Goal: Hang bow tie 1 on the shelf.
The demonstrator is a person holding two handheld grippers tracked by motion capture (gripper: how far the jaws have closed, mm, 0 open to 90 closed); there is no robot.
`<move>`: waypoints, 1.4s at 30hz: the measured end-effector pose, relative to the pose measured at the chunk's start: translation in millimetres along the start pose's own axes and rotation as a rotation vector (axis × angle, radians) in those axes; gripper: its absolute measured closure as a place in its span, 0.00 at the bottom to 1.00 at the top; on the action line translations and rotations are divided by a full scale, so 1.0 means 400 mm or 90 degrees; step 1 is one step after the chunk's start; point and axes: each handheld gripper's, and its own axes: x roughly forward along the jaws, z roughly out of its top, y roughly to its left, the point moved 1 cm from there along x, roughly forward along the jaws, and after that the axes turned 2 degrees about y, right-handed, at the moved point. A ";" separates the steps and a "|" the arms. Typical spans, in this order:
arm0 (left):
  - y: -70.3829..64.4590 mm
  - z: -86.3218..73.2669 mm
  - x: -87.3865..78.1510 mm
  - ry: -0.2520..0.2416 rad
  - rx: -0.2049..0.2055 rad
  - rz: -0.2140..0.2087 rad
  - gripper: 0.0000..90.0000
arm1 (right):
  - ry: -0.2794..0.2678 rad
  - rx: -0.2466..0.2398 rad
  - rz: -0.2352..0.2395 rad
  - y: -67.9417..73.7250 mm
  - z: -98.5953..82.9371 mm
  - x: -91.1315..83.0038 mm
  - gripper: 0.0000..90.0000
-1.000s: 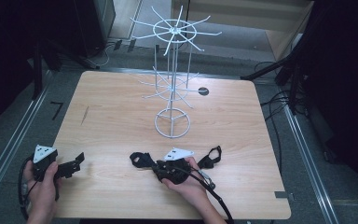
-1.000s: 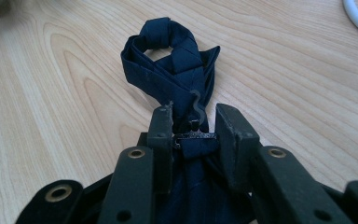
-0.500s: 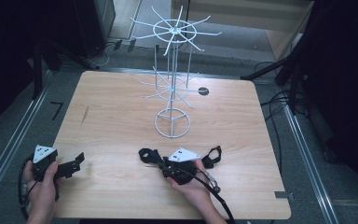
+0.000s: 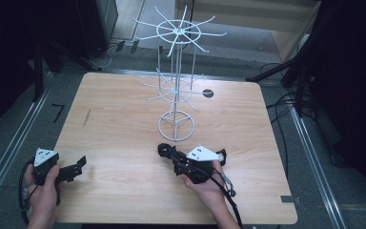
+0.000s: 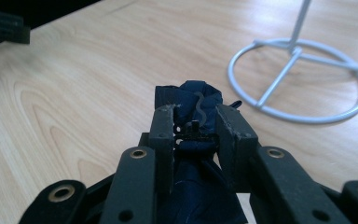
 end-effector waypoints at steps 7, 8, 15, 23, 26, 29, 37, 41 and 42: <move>0.000 0.000 0.000 0.000 0.000 0.000 0.00 | -0.044 0.007 -0.029 -0.024 0.019 -0.041 0.78; 0.000 0.000 0.000 0.000 0.000 0.000 0.00 | -0.051 0.009 -0.036 -0.029 0.022 -0.049 0.78; 0.000 0.000 0.000 -0.002 0.000 0.000 0.00 | -0.090 0.020 -0.063 -0.051 0.040 -0.085 0.78; 0.000 0.000 0.000 0.000 0.000 -0.001 0.00 | -0.122 0.025 -0.089 -0.067 0.055 -0.122 0.78; 0.000 0.000 -0.001 0.000 0.001 -0.001 0.00 | -0.136 0.027 -0.098 -0.074 0.061 -0.137 0.78; 0.000 0.000 -0.001 0.000 0.001 -0.001 0.00 | -0.146 0.030 -0.107 -0.083 0.065 -0.150 0.78; 0.000 0.000 0.000 -0.002 0.000 -0.001 0.00 | -0.167 0.042 -0.128 -0.107 0.072 -0.181 0.79; 0.001 0.000 0.000 0.001 0.001 -0.002 0.00 | -0.172 0.048 -0.132 -0.113 0.079 -0.192 0.79; 0.001 0.000 0.000 0.001 0.002 -0.002 0.00 | -0.173 0.049 -0.134 -0.114 0.081 -0.194 0.79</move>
